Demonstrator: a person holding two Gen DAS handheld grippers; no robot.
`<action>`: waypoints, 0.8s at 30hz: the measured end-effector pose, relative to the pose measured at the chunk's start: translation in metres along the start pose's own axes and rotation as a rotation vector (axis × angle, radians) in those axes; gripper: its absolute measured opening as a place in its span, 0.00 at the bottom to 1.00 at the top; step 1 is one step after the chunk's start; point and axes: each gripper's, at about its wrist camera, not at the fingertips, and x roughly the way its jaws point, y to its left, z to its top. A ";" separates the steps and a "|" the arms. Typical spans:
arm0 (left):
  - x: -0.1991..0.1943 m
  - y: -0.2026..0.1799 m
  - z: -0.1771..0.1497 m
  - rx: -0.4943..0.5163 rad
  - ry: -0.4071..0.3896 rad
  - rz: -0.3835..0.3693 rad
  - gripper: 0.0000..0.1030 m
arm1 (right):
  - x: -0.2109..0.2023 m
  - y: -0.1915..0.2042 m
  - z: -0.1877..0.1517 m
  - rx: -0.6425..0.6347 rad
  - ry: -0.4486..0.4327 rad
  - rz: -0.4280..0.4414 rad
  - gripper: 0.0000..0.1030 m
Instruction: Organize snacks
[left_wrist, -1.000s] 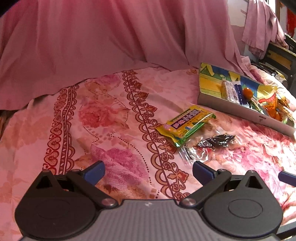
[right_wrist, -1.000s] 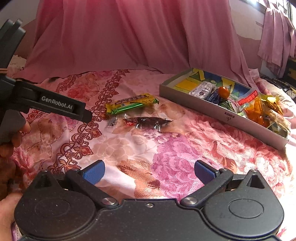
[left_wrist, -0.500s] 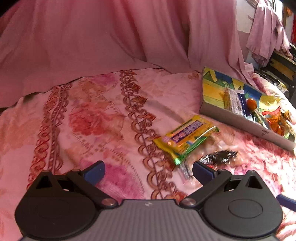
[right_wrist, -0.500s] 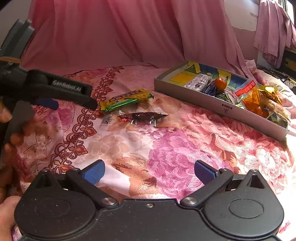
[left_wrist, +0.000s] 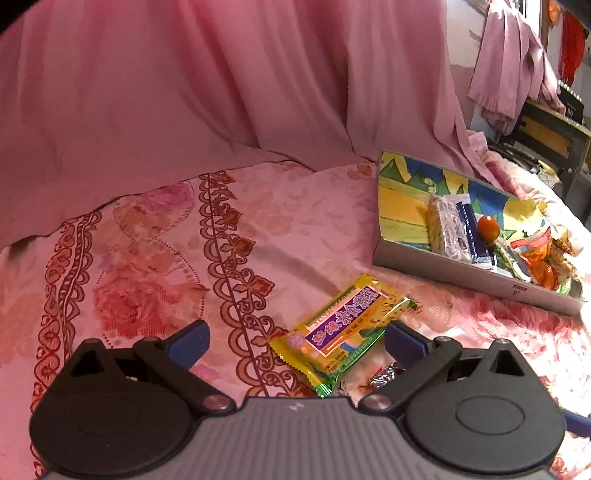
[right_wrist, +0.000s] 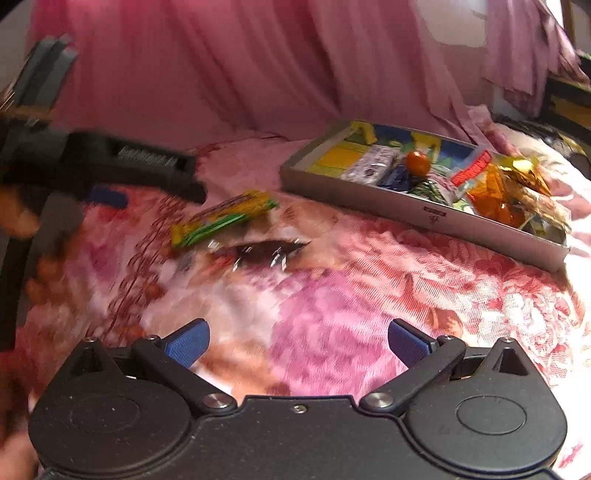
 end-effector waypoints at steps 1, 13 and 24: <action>0.002 0.000 0.000 0.002 0.007 0.003 1.00 | 0.004 -0.002 0.005 0.023 -0.001 -0.003 0.99; 0.022 0.010 0.006 -0.043 0.045 0.031 1.00 | 0.052 -0.018 0.037 0.186 -0.012 0.007 0.99; 0.032 0.010 0.009 -0.094 0.029 -0.046 1.00 | 0.088 0.004 0.049 0.190 0.015 0.019 0.99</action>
